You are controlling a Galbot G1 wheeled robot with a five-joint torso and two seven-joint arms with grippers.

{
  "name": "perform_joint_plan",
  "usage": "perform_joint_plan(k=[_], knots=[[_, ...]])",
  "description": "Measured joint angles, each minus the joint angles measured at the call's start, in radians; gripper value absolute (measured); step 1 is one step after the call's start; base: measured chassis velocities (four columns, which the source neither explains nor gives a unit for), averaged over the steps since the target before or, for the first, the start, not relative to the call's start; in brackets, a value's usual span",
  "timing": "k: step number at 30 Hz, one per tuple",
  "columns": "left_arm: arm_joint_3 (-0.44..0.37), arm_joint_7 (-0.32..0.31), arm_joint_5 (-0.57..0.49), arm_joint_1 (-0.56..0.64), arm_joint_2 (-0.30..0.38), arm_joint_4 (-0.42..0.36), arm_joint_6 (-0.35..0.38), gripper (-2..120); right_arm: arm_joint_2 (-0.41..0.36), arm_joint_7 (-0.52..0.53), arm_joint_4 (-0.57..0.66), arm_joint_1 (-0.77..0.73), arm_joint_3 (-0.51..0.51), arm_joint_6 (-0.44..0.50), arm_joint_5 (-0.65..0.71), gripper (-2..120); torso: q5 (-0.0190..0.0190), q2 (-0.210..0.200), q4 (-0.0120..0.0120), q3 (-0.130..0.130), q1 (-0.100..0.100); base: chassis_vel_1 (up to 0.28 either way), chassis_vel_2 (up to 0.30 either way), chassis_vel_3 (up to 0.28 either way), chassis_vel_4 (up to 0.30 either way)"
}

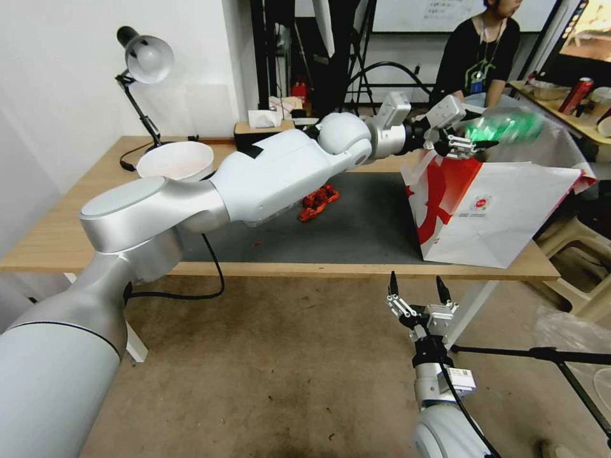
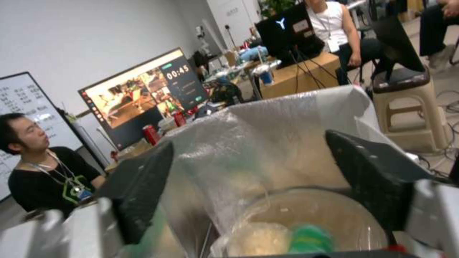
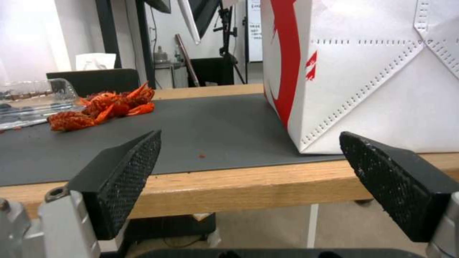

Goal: Pick up the trash from the table and place it into the takeout bag.

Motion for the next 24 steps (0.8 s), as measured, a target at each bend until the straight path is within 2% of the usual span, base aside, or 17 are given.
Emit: perform_joint_plan(k=[3,5,6,7,9,10,11,14,15,19,24], knots=[[-0.034,-0.025,-0.011,0.011,0.012,-0.026,-0.001,97,0.002,0.000,0.001,0.000,-0.001,0.000,-0.002,93,0.0001,0.000,-0.0004,0.000,0.000,0.000,0.000,0.000,0.000],[-0.038,-0.028,-0.013,0.013,0.015,-0.030,-0.001,97,0.002,0.000,0.001,0.000,-0.001,0.000,-0.002,93,0.0001,0.000,-0.0004,0.000,0.000,0.000,0.000,0.000,0.000],[-0.066,-0.059,-0.037,0.026,0.039,-0.061,0.006,99,0.002,0.000,0.003,-0.002,0.000,0.000,-0.002,93,0.0001,0.000,-0.0003,0.000,0.000,0.000,0.000,0.000,0.000],[-0.093,-0.084,-0.053,0.040,0.065,-0.085,0.012,100,0.001,0.001,0.005,-0.003,0.001,0.000,-0.003,93,0.0000,0.000,-0.0003,0.000,0.000,0.000,0.000,0.000,0.000],[-0.106,-0.096,-0.057,0.048,0.076,-0.095,0.014,100,0.000,0.001,0.006,-0.004,0.003,0.000,-0.002,93,0.0000,0.000,0.0000,0.000,0.000,0.000,0.000,0.000,0.000],[-0.139,-0.129,-0.065,0.069,0.104,-0.118,0.016,100,0.000,0.002,0.007,-0.006,0.007,0.000,-0.003,93,-0.0002,0.000,0.0004,0.000,0.000,0.000,0.000,0.000,0.000],[-0.139,-0.129,-0.065,0.069,0.104,-0.118,0.016,100,0.000,0.002,0.007,-0.006,0.007,0.000,-0.003,93,-0.0002,0.000,0.0004,0.000,0.000,0.000,0.000,0.000,0.000],[-0.198,-0.192,-0.084,0.120,0.159,-0.163,0.025,100,-0.002,0.004,0.010,-0.008,0.008,0.001,-0.003,93,-0.0002,0.000,0.0001,0.000,0.000,0.000,0.000,0.000,0.000],[-0.198,-0.192,-0.084,0.120,0.159,-0.163,0.025,100,-0.002,0.004,0.010,-0.008,0.008,0.001,-0.003,93,-0.0002,0.000,0.0001,0.000,0.000,0.000,0.000,0.000,0.000],[-0.275,-0.292,-0.107,0.209,0.228,-0.241,0.053,100,-0.003,0.004,0.012,-0.008,0.008,0.001,-0.002,93,-0.0002,0.000,0.0001,0.000,0.000,0.000,0.000,0.000,0.000],[-0.314,-0.340,-0.109,0.270,0.284,-0.295,0.072,100,-0.003,0.005,0.013,-0.010,0.009,0.001,-0.003,93,-0.0001,0.000,-0.0003,0.000,0.000,0.000,0.000,0.000,0.000]])
